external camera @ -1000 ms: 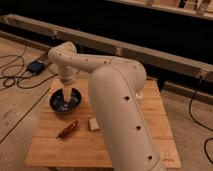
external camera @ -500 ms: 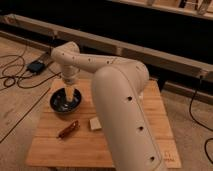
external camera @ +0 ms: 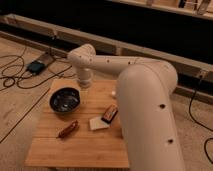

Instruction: Place the ceramic cup in the ceramic bowl

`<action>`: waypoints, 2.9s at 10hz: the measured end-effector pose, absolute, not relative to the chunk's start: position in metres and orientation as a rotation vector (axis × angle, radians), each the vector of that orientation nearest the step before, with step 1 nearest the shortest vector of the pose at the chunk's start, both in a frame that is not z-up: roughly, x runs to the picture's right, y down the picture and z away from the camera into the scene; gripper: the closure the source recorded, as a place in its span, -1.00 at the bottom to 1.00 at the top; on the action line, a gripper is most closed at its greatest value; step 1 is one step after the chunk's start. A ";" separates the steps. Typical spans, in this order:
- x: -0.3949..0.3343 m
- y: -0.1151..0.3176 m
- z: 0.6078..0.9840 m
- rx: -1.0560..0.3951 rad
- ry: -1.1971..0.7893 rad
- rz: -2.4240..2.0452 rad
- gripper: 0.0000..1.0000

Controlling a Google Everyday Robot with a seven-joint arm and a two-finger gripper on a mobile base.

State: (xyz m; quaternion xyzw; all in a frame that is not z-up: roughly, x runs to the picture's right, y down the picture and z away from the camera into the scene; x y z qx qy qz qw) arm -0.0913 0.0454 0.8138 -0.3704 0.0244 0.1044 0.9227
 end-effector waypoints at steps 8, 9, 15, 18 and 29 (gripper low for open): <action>0.031 0.131 0.743 -0.755 0.214 0.512 -0.60; 0.049 0.140 0.738 -0.752 0.241 0.554 -0.60; 0.117 0.173 0.734 -0.762 0.342 0.685 -0.60; 0.135 0.184 0.739 -0.763 0.351 0.736 -0.60; 0.125 0.140 0.734 -0.732 0.341 0.655 1.00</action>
